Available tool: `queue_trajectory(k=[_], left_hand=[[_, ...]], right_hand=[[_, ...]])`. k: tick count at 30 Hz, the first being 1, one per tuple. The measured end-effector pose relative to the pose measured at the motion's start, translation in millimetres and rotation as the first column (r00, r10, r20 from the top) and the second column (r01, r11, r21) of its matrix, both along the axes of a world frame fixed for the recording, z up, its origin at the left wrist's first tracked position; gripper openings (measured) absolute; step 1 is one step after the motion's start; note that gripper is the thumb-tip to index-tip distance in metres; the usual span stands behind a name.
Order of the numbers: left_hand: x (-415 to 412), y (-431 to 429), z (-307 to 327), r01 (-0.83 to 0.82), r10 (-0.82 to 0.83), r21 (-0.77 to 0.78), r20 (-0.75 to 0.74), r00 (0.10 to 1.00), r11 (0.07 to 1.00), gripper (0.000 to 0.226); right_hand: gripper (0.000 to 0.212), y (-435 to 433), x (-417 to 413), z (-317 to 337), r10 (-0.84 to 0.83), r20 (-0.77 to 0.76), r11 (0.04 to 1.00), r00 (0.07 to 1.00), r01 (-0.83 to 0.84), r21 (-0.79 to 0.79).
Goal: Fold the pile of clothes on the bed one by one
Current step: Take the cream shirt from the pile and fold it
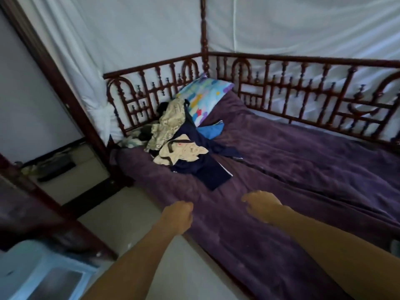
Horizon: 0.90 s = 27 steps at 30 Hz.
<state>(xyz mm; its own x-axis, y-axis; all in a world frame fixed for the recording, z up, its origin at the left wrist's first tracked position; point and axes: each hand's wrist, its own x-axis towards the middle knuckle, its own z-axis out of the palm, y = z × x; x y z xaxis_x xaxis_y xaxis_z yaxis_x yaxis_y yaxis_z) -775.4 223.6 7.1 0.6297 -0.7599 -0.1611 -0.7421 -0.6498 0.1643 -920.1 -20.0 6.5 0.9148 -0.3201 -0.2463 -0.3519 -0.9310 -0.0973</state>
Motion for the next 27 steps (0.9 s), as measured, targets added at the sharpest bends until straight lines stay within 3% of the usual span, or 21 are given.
queue_trajectory(k=[7,12,19,27], left_hand=[[143.6,76.9,11.1,-0.023,0.021,0.107,0.020,1.000,0.994,0.028],[223.4,85.1,7.8,-0.047,0.045,0.112,0.021,0.999,0.993,0.025],[327.4,45.7,-31.6,-0.018,0.028,0.151,-0.066,0.997,0.988,0.025],[476.6,-33.5,-83.7,-0.045,0.087,0.218,-0.186,0.979,0.975,0.026]], right_hand=[[0.037,65.8,156.3,-19.8,0.064,-0.050,0.993,0.997,-0.059,0.100],[0.039,71.7,240.8,-32.7,0.104,-0.020,0.988,0.994,-0.101,0.117],[0.034,13.3,359.8,-83.7,0.034,-0.065,0.986,0.997,-0.023,0.168],[0.034,-86.2,524.9,-156.6,-0.175,-0.135,0.936,0.975,0.207,0.285]])
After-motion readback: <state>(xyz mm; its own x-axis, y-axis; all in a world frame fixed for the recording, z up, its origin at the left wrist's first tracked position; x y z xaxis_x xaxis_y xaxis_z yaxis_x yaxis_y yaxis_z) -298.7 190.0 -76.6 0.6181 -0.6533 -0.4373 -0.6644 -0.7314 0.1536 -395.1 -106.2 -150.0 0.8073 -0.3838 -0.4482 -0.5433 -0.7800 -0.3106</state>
